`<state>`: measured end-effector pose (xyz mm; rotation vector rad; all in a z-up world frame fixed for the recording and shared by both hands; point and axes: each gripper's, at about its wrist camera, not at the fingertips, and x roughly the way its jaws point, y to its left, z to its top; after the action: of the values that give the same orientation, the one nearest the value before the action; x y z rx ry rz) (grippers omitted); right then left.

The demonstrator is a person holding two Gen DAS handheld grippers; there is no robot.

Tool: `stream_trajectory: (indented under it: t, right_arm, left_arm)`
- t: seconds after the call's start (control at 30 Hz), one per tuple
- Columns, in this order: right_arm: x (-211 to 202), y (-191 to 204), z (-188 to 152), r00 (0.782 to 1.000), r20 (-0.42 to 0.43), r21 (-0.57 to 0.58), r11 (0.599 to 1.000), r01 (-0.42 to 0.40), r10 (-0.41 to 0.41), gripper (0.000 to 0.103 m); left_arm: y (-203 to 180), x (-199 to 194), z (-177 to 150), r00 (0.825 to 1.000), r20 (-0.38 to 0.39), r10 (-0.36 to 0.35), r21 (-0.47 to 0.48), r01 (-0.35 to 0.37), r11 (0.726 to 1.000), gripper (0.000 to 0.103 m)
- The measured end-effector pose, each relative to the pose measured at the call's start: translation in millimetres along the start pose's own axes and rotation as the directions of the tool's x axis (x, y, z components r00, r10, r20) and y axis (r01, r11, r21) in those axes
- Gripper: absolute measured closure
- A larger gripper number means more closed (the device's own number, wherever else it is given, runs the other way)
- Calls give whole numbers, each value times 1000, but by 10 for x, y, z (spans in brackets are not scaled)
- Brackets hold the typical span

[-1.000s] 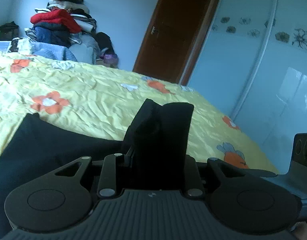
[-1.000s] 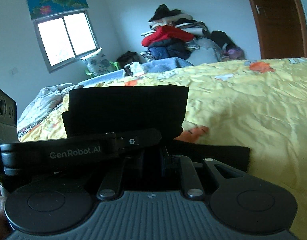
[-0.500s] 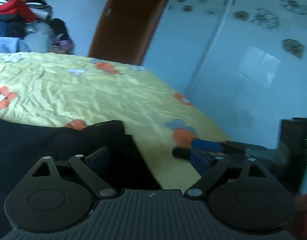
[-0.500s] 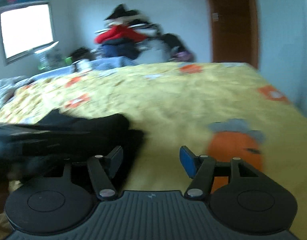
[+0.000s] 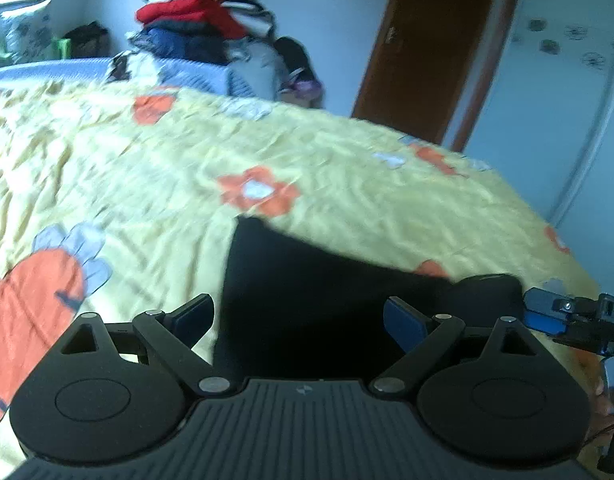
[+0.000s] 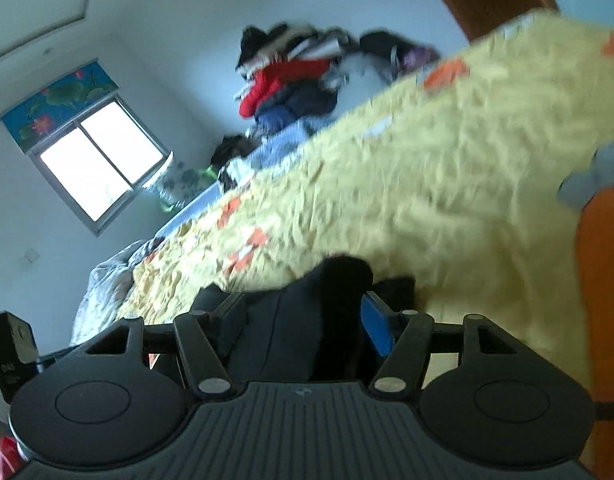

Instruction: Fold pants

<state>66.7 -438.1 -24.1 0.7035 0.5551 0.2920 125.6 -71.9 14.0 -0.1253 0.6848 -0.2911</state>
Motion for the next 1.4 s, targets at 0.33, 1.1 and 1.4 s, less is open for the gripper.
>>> stream_trajectory:
  t: [0.33, 1.1, 1.4]
  right_arm:
    - [-3, 59, -110, 998, -59, -37, 999, 7, -9, 39]
    - [157, -18, -125, 998, -63, -9, 1000, -18, 17, 88]
    - [-174, 161, -96, 995, 1, -95, 990, 103, -103, 97]
  left_arm:
    - [-120, 157, -278, 999, -14, 43, 135, -40, 990, 5]
    - [-28, 151, -402, 999, 30, 16, 84, -18, 996, 0]
    - [-79, 111, -353, 1000, 11, 12, 116, -13, 993, 0]
